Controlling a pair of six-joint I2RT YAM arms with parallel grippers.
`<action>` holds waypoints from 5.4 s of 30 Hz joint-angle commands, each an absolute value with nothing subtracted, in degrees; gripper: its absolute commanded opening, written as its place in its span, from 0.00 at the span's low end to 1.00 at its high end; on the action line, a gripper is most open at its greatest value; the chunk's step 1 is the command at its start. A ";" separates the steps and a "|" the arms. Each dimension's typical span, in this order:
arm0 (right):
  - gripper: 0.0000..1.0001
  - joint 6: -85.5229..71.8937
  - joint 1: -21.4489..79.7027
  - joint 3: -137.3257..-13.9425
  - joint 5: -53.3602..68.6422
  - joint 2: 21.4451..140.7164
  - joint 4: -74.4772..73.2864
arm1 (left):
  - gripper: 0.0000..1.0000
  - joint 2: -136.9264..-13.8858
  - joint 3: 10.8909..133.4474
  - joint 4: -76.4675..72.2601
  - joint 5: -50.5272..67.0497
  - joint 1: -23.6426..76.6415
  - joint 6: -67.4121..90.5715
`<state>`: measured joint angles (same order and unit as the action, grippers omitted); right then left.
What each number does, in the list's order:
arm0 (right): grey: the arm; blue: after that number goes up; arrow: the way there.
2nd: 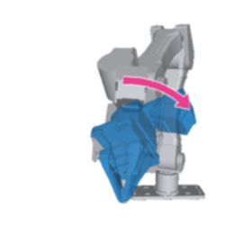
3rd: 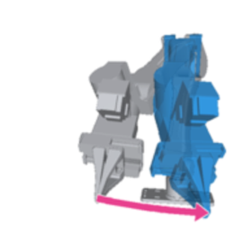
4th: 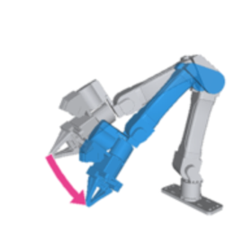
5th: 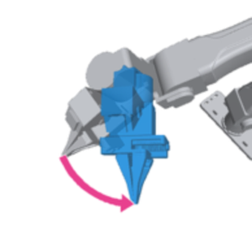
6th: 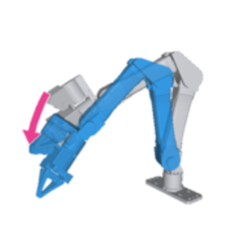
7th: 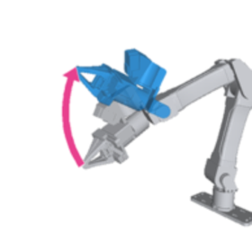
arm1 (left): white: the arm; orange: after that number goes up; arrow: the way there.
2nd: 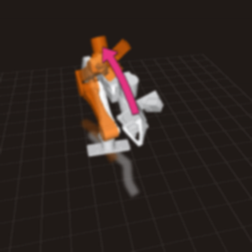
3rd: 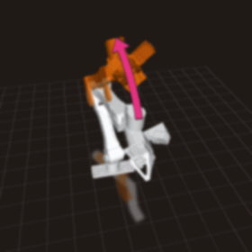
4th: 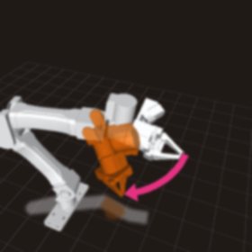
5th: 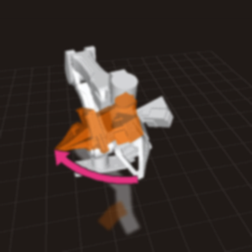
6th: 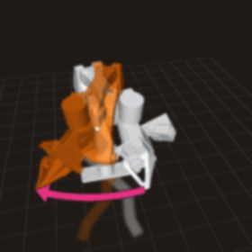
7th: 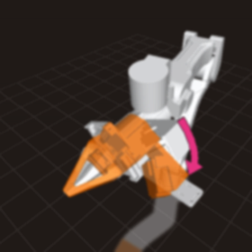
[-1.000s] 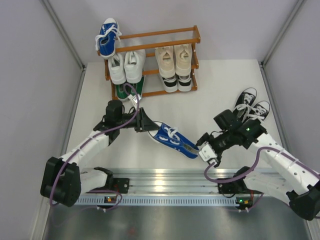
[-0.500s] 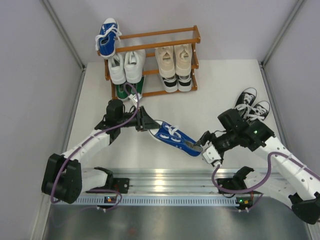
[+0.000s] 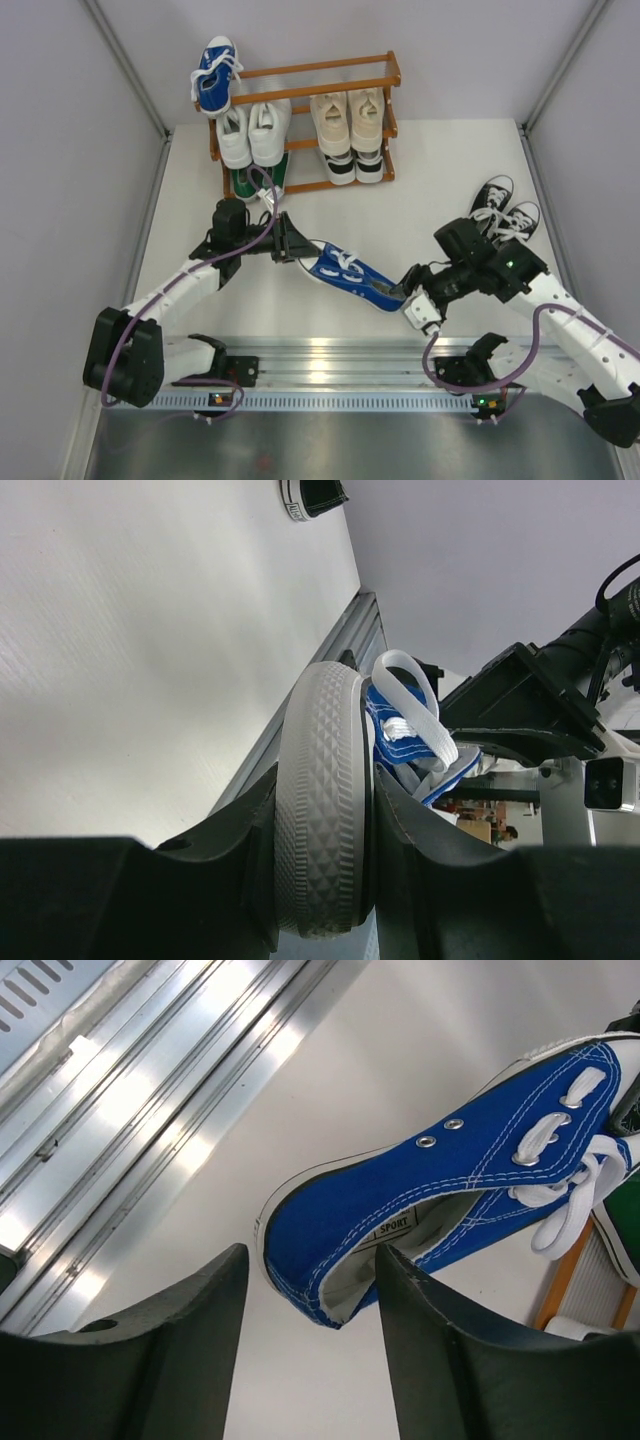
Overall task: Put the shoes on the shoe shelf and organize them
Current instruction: Pick up the shoe at the center of the board, then place the shoe at the shoe shelf, then adjust the shoe at the shoe shelf.
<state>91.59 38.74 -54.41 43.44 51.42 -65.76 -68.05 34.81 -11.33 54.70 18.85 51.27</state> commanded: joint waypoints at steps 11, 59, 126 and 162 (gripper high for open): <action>0.26 93.69 45.26 -53.00 32.88 55.28 -62.58 | 0.00 -68.12 36.39 -22.06 60.21 18.55 57.83; 0.00 64.16 47.64 -142.19 6.95 115.04 -32.36 | 0.98 -11.60 37.27 23.03 -5.19 18.02 13.19; 0.99 29.44 28.25 -77.95 50.23 70.19 -26.46 | 0.98 -48.04 57.86 5.97 5.35 17.93 9.39; 0.99 29.44 9.58 -49.04 63.19 50.80 -26.37 | 0.45 -101.86 104.94 2.37 -5.36 17.75 7.65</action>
<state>28.03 10.24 -48.31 61.78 51.05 -27.49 -100.88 101.97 5.58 -3.55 18.17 9.72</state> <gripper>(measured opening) 0.993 0.473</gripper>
